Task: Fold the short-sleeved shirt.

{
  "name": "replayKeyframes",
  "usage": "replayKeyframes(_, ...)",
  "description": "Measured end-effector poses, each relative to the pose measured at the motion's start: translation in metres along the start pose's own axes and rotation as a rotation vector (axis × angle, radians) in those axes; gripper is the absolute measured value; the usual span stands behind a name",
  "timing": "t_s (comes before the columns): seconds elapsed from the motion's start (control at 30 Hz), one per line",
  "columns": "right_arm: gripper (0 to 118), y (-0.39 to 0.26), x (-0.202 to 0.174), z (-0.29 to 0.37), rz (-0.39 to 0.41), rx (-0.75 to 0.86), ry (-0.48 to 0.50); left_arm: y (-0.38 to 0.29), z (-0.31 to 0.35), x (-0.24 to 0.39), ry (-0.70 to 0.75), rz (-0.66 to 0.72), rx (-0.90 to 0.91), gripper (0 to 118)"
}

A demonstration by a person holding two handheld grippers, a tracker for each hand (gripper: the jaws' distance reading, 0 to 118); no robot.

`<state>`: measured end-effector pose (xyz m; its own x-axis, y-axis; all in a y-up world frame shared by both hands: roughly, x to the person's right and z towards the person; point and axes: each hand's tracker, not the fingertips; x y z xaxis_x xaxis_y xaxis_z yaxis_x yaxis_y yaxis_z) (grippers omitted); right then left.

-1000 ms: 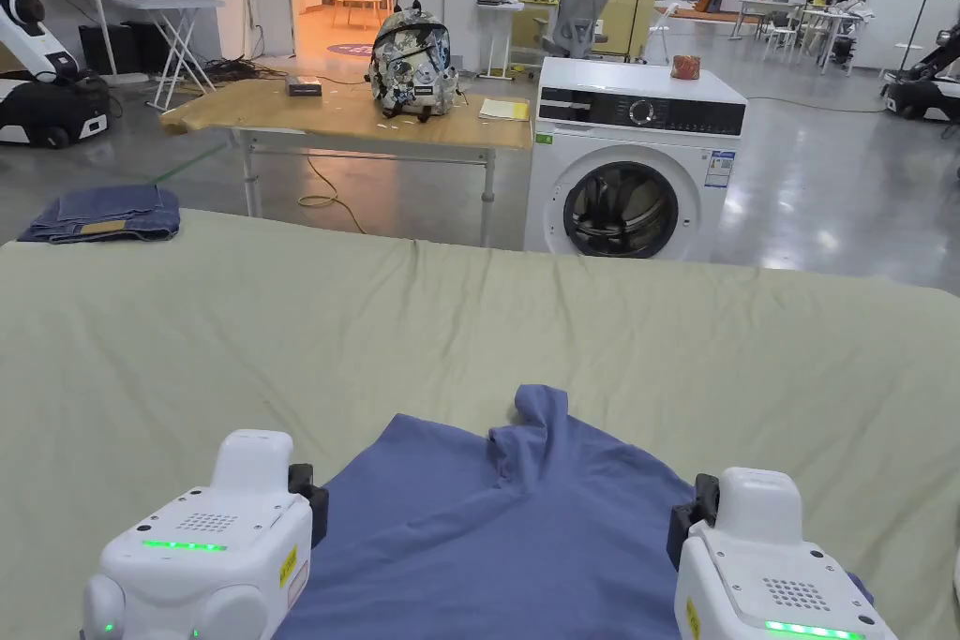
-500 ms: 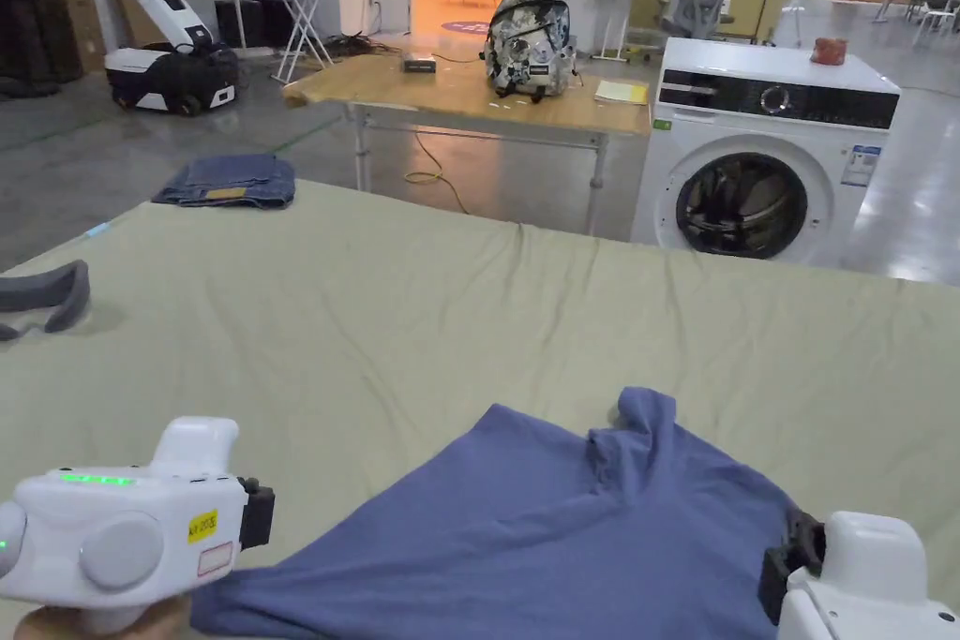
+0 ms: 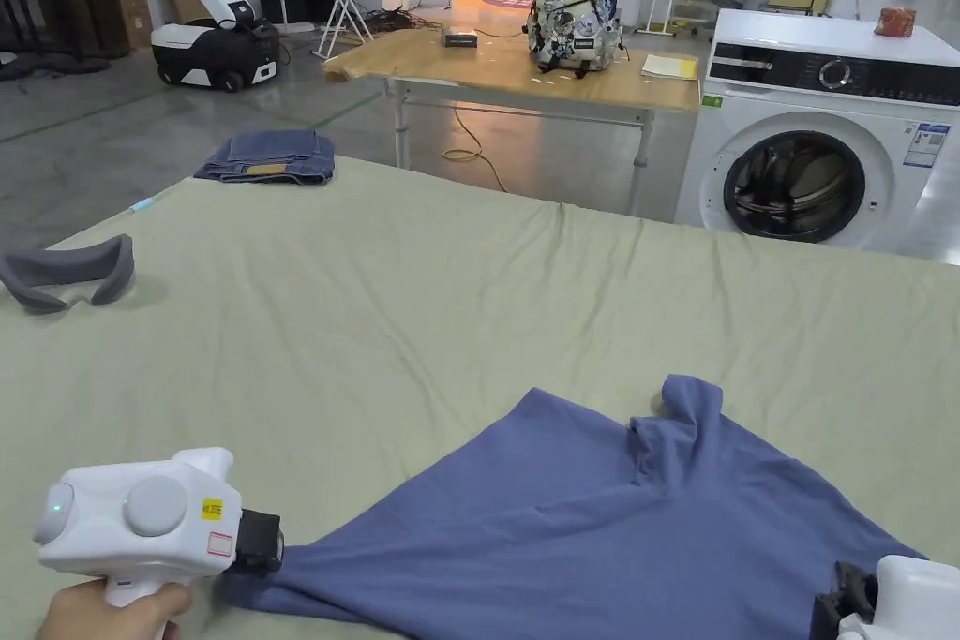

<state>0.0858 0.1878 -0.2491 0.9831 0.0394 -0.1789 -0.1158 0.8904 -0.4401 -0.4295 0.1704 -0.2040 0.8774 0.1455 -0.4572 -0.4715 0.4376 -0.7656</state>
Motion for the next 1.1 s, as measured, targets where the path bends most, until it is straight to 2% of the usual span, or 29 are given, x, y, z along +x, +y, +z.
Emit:
replayKeyframes(0.07, 0, -0.002, 0.001, 0.000, 0.001, -0.011, -0.002, -0.001, -0.014, 0.007, 0.043, -0.022, -0.032, 57)
replayKeyframes(0.17, 0, -0.004, 0.003, -0.001, 0.003, -0.023, -0.009, -0.008, -0.033, 0.010, 0.118, -0.111, 0.009, 48)
replayKeyframes(0.23, 0, -0.005, 0.005, -0.002, -0.002, -0.027, -0.013, -0.014, -0.022, 0.022, 0.094, -0.121, 0.010, 25)
replayKeyframes(0.27, 0, -0.005, 0.006, -0.003, -0.004, -0.029, -0.014, -0.014, -0.022, 0.024, 0.079, -0.122, 0.015, 5)
replayKeyframes(0.3, 0, -0.005, 0.007, -0.004, -0.005, -0.033, -0.014, -0.013, -0.024, 0.025, 0.054, -0.121, 0.018, 0)
replayKeyframes(0.4, 0, -0.005, 0.010, -0.007, -0.008, -0.042, -0.010, -0.013, -0.023, 0.021, 0.058, -0.141, 0.027, 0)
replayKeyframes(0.53, 0, 0.001, 0.016, -0.015, 0.001, -0.044, -0.008, -0.017, -0.003, 0.009, -0.007, -0.080, 0.071, 0)
replayKeyframes(0.7, 0, 0.034, 0.034, -0.053, 0.001, -0.055, 0.005, -0.022, 0.022, 0.013, -0.038, -0.074, 0.106, 0)
replayKeyframes(0.73, 3, 0.043, 0.037, -0.064, 0.016, -0.073, 0.008, -0.022, 0.023, 0.014, -0.039, -0.080, 0.108, 0)
replayKeyframes(0.77, 15, 0.054, 0.041, -0.079, 0.024, -0.094, 0.014, -0.022, 0.013, 0.013, -0.037, -0.087, 0.109, 0)
replayKeyframes(0.83, 30, 0.071, 0.049, -0.108, 0.037, -0.133, 0.041, -0.021, 0.009, 0.016, -0.030, -0.103, 0.106, 0)
replayKeyframes(0.87, 42, 0.081, 0.053, -0.127, 0.037, -0.171, 0.060, -0.021, 0.007, 0.018, -0.024, -0.107, 0.106, 0)
replayKeyframes(0.97, 52, 0.099, 0.064, -0.185, 0.052, -0.292, 0.111, -0.026, 0.007, 0.028, -0.016, -0.110, 0.100, 0)
replayKeyframes(1.0, 60, 0.103, 0.066, -0.203, 0.056, -0.326, 0.116, -0.027, 0.006, 0.028, -0.014, -0.109, 0.099, 0)
replayKeyframes(1.1, 65, 0.108, 0.065, -0.243, 0.083, -0.390, 0.159, -0.028, 0.008, 0.026, -0.010, -0.118, 0.084, 0)
